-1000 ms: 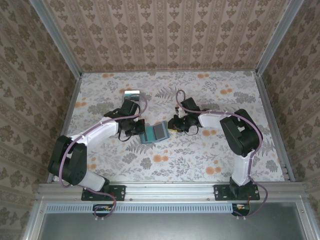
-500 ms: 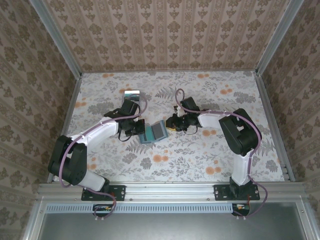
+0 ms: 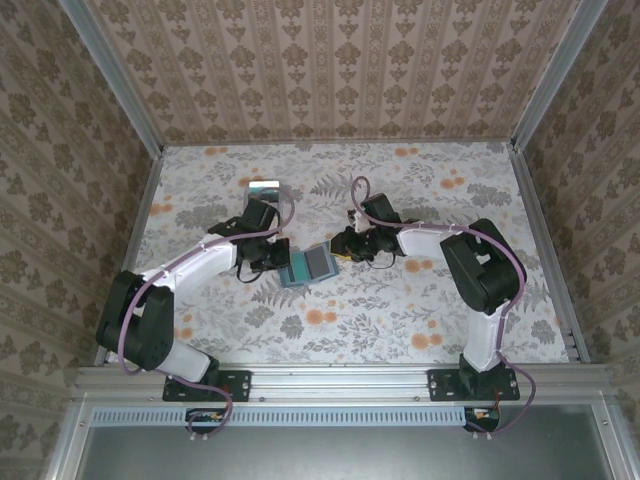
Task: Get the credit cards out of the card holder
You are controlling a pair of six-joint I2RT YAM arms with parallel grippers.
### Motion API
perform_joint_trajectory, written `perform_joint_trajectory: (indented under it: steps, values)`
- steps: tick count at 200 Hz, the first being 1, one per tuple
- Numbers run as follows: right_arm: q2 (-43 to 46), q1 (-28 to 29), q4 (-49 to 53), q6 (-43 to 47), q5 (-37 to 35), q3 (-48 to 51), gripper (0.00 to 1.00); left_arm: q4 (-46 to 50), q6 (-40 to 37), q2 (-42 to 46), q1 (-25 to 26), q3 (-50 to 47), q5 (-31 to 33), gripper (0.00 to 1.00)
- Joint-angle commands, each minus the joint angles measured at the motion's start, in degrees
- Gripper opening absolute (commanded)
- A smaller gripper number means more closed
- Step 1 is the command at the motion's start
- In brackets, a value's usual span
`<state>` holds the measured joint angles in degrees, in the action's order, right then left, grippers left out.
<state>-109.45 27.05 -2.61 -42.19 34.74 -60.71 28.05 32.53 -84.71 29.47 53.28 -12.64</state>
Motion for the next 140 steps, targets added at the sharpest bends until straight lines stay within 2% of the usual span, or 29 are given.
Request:
perform_joint_trajectory:
  steps: [1, 119, 140]
  values:
    - [-0.92, 0.2, 1.27, 0.86, -0.91, 0.55, 0.29, 0.69, -1.0, -0.16, -0.2, -0.29, -0.1, 0.0]
    - [-3.71, 0.29, 1.43, 1.55, 0.45, 0.77, 0.27, 0.69, -0.65, 0.35, 0.32, -0.73, 0.08, 0.0]
    - [-3.09, 0.16, 2.37, 1.85, -1.31, 1.21, 0.28, 0.87, -0.76, 0.57, 0.41, -0.76, 0.21, 0.0]
